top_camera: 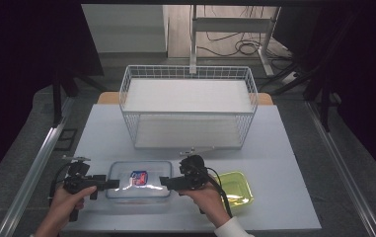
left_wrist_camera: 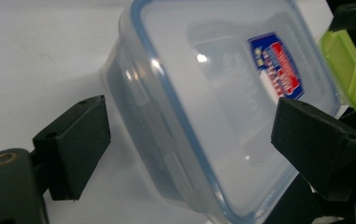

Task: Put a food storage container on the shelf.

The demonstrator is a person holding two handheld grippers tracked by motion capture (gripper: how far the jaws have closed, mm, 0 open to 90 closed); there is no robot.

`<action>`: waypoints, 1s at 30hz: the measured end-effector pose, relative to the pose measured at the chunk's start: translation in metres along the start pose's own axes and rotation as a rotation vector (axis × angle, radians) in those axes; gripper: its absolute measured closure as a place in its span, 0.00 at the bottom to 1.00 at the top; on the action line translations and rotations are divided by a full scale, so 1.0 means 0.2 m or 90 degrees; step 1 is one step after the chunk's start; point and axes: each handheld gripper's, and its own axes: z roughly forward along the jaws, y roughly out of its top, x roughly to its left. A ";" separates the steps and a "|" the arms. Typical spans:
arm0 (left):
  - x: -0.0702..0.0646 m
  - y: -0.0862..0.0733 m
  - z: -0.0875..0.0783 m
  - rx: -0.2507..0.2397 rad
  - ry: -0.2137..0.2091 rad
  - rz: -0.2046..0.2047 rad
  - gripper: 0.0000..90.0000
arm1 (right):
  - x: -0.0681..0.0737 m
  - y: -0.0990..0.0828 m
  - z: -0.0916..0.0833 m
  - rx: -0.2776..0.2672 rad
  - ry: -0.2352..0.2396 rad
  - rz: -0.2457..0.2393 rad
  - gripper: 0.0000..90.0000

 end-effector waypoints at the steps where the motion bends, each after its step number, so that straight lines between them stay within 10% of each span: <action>1: 0.00 0.00 0.01 0.005 0.003 0.002 0.14 | 0.00 0.00 0.00 0.000 0.001 0.000 0.19; 30: 0.01 -0.02 0.04 -0.002 -0.043 -0.010 0.22 | -0.08 0.00 0.14 0.092 0.013 0.047 0.19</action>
